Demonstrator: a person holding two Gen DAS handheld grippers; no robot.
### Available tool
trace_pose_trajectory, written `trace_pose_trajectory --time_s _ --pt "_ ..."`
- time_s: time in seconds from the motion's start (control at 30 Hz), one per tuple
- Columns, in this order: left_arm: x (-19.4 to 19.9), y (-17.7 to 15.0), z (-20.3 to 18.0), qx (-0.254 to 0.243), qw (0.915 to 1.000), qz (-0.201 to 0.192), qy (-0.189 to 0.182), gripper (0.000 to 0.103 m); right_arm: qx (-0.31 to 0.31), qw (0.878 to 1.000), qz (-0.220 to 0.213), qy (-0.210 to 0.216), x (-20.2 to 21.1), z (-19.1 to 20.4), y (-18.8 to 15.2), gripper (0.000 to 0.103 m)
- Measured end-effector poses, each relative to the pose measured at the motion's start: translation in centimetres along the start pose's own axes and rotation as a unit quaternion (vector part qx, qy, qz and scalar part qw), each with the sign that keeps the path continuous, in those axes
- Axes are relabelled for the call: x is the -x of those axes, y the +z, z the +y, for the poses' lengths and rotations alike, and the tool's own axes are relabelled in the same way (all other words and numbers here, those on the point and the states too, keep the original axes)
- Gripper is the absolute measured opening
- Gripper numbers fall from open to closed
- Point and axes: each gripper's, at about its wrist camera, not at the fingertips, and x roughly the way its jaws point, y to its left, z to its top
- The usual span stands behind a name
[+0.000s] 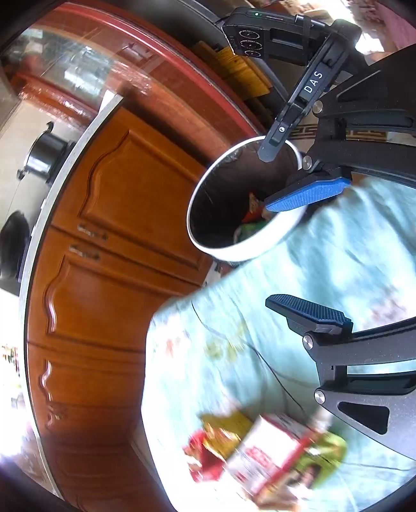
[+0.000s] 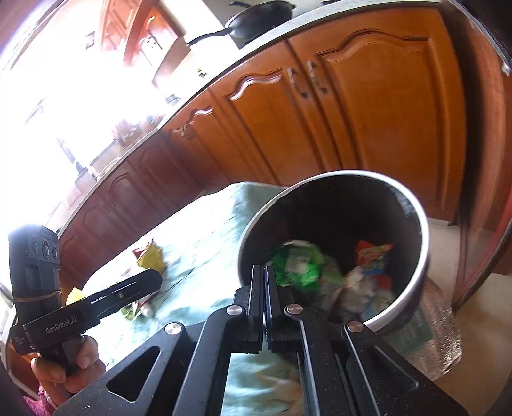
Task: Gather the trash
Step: 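Move both open tools back over the remaining trash on the table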
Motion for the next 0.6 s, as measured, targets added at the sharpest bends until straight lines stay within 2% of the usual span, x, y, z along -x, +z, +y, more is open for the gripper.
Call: trace_pose_trajectory --time_s 0.43,0.5,0.57,0.6 --pt "9.3 -4.8 6.8 0.069 0.9962 -0.022 0.048 0.054 0.043 0.997 0.036 0.046 -2.3 6.3 -3.3 0.008" --pt "10.3 -5.4 7.9 0.084 0.9946 -0.024 0.057 0.054 0.049 0.996 0.045 0.054 -2.9 7.2 -3.7 0.015" --pt "11.2 -6.0 9.1 0.098 0.9927 -0.026 0.065 0.055 0.054 0.996 0.049 0.06 -3.3 7.9 -4.1 0.044" --pt "11.8 -6.2 9.8 0.106 0.9917 -0.027 0.068 0.055 0.058 0.995 0.05 0.063 -3.5 8.4 -4.2 0.048"
